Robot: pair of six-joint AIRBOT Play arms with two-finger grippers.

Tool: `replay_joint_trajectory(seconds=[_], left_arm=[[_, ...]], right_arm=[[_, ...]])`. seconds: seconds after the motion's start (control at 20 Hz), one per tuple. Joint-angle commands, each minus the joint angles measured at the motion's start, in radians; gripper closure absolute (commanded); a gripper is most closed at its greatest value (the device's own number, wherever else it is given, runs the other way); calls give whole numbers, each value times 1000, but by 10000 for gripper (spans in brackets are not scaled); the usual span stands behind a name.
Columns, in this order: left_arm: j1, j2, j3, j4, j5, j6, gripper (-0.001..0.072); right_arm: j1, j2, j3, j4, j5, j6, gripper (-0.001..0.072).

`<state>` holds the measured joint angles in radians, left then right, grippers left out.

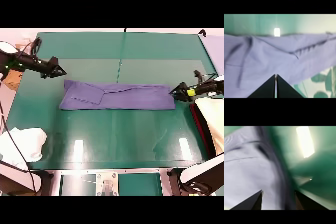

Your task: Fold the shirts.

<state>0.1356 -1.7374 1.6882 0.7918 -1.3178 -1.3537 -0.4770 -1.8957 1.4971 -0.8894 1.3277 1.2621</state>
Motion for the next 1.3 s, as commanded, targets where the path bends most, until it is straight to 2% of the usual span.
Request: replay_joint_trajectory(seconds=[0.0,0.1,0.15,0.2,0.4,0.6,0.75,0.85,1.05,1.2,1.25], left_arm=[[-77,0,4,3,16,1,658],[-139,0,4,9,42,1,658],[-172,0,4,22,60,1,660],[-209,-1,4,48,86,0,686],[-380,-42,2,125,210,-45,687],[-578,-156,2,113,407,-90,687],[-694,-231,4,15,585,-89,687],[-746,-265,8,-67,677,-86,687],[-811,-303,16,-127,746,-85,687],[-807,-302,23,-127,738,-77,686],[-792,-299,36,-121,698,-55,686]], right_arm=[[50,-77,0,45,8,-48,264],[71,-91,2,45,4,-66,448],[71,-91,8,46,4,-66,632],[68,-91,26,49,14,-66,698],[56,-34,125,51,152,-58,699],[62,159,156,68,244,-16,699],[66,313,156,166,331,6,699],[68,402,158,222,330,5,698],[68,447,218,227,319,-10,698],[69,439,217,224,311,-18,698],[71,439,217,224,311,-18,698]])
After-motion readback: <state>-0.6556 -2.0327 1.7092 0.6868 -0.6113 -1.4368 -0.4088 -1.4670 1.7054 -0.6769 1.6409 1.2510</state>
